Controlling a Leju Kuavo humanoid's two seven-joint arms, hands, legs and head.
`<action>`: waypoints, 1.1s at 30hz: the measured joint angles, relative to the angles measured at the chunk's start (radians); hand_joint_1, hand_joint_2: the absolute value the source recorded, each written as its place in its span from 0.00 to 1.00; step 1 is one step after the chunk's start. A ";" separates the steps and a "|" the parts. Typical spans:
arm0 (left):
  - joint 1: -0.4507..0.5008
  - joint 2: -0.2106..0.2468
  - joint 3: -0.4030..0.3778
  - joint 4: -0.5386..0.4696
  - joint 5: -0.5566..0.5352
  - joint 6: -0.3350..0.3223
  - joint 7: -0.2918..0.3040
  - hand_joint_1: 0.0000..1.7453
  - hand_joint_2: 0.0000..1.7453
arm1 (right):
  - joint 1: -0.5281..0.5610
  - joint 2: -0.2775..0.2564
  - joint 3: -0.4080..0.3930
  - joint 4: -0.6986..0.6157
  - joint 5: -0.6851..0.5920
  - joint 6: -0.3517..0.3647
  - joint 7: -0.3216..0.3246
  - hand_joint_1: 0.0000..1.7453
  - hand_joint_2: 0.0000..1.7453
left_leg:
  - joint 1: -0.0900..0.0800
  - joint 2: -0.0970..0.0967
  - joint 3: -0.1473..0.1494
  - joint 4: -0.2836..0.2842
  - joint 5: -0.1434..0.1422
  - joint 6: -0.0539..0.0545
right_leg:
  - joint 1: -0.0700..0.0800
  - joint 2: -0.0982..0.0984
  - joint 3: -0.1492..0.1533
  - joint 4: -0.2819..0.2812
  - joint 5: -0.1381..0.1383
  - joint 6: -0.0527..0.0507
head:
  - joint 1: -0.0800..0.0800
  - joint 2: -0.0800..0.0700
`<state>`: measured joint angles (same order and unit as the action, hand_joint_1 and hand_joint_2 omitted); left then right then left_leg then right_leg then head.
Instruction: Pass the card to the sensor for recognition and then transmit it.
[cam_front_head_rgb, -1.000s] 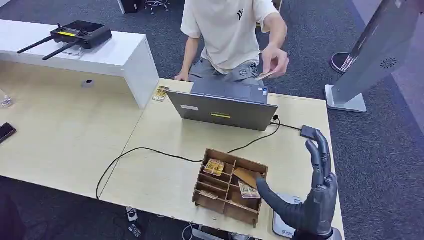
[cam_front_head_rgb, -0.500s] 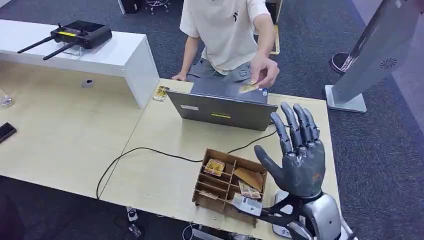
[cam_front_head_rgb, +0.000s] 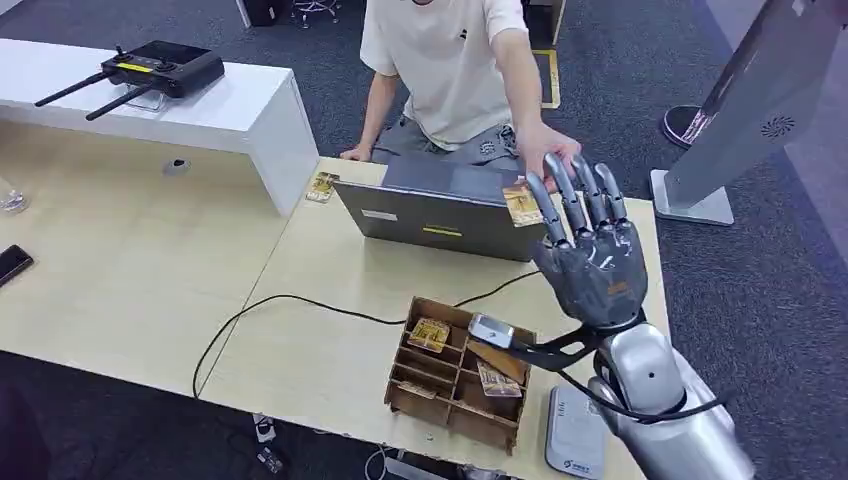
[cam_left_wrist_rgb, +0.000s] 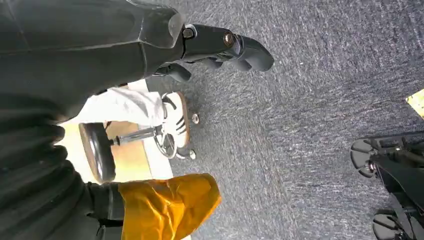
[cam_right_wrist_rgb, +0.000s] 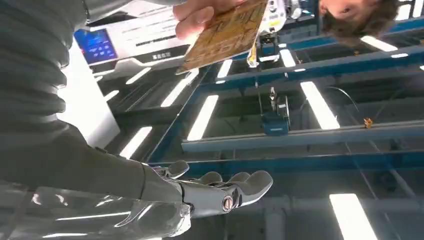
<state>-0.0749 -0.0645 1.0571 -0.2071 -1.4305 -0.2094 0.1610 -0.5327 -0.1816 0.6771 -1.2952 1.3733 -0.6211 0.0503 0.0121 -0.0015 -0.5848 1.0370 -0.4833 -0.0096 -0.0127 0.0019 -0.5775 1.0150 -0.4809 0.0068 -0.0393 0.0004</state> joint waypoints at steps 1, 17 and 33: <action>-0.001 0.000 -0.002 0.000 0.000 0.000 0.000 0.00 1.00 | -0.007 0.000 0.000 0.012 0.007 0.002 0.003 0.00 1.00 | 0.000 0.000 0.000 0.000 0.000 0.000 | 0.000 0.000 0.000 0.000 0.000 0.000 | 0.000 0.000; -0.004 0.006 -0.019 0.000 -0.009 -0.003 -0.005 0.00 1.00 | -0.063 0.023 0.000 0.131 0.048 0.029 0.023 1.00 1.00 | 0.000 0.000 0.000 0.000 0.000 0.000 | 0.000 0.000 0.000 0.000 0.000 0.000 | 0.000 0.000; -0.002 0.006 -0.025 0.000 -0.007 -0.003 -0.017 0.00 1.00 | -0.052 0.031 0.000 0.178 0.058 0.023 0.031 1.00 1.00 | 0.000 0.000 0.000 0.000 0.000 0.000 | 0.000 0.000 0.000 0.000 0.000 0.000 | 0.000 0.000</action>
<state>-0.0770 -0.0580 1.0323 -0.2071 -1.4378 -0.2125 0.1438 -0.5844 -0.1503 0.6775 -1.1169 1.4313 -0.5982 0.0809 0.0121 -0.0018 -0.5848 1.0370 -0.4833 -0.0096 -0.0127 0.0017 -0.5777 1.0151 -0.4809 0.0067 -0.0393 0.0004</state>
